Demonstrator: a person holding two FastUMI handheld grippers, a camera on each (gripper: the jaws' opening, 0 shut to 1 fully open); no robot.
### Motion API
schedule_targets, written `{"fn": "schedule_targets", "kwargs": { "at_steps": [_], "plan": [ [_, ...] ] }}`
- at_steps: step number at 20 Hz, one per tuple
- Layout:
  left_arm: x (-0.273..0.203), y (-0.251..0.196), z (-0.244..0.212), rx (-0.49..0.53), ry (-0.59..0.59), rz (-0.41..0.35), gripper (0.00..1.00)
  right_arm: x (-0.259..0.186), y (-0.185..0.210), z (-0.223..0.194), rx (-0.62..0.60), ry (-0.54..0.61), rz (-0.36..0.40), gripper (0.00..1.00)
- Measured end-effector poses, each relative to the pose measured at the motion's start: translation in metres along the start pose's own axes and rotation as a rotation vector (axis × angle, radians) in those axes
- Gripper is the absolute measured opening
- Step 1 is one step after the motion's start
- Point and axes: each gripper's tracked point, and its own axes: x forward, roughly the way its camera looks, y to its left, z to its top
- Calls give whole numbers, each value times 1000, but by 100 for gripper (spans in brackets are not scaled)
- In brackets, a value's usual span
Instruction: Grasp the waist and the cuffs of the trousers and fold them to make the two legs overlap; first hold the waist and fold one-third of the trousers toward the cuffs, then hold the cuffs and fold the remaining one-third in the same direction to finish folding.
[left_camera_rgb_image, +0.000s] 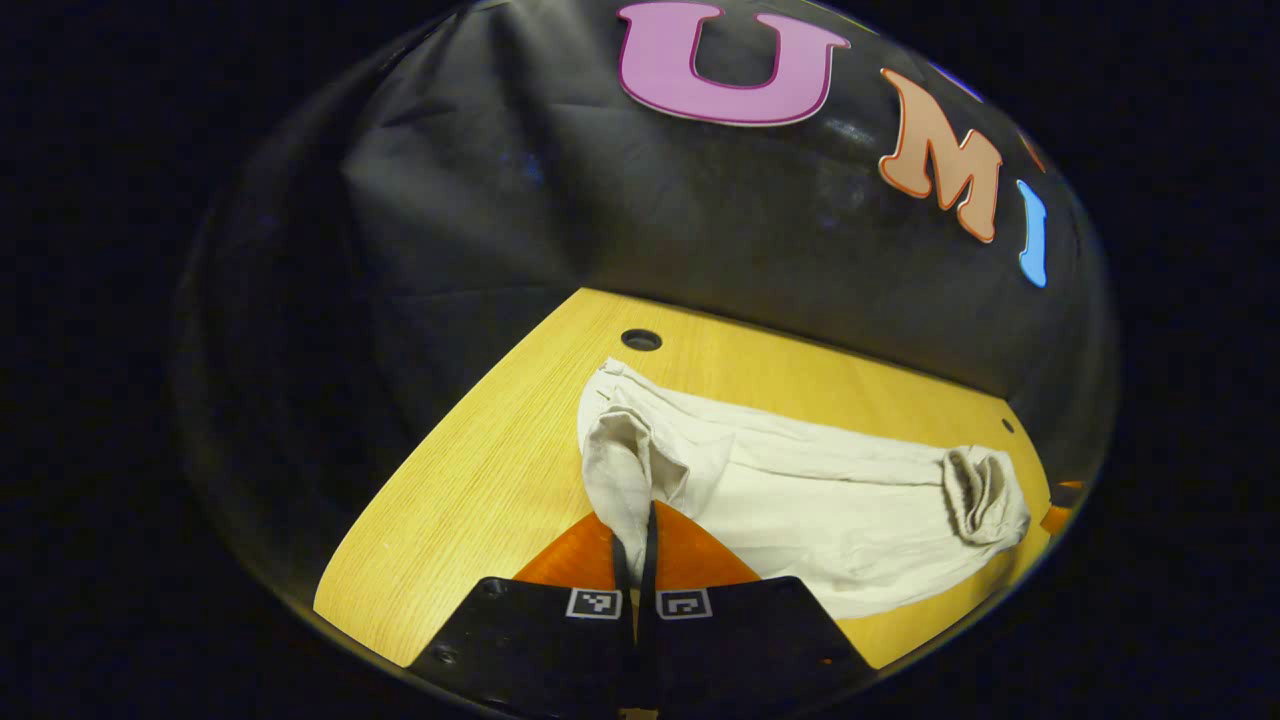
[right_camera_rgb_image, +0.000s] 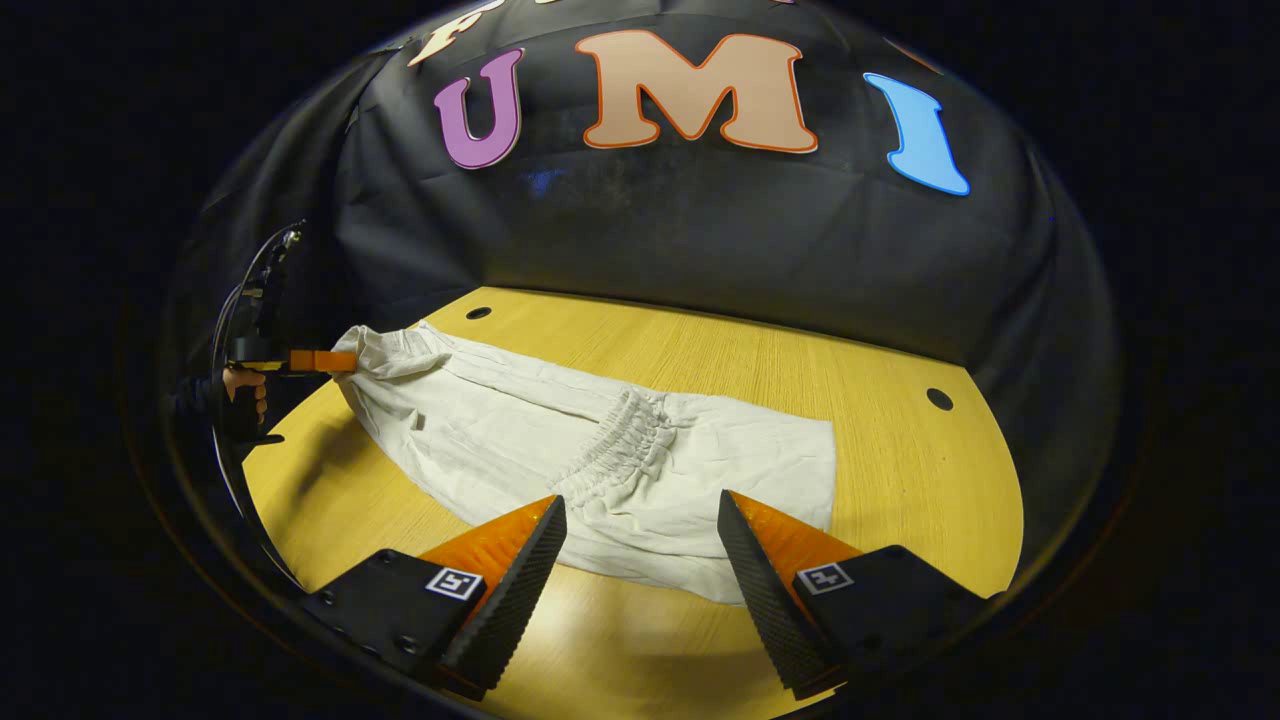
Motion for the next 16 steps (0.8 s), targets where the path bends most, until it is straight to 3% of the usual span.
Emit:
{"fn": "schedule_targets", "kwargs": {
  "at_steps": [6,16],
  "plan": [
    [-24,-74,44,32,-94,-72,0,-15,-24,-2,-3,-20,16,98],
    [-37,-191,72,100,-134,-200,0,-45,-73,-13,19,-42,-7,98]
  ]
}}
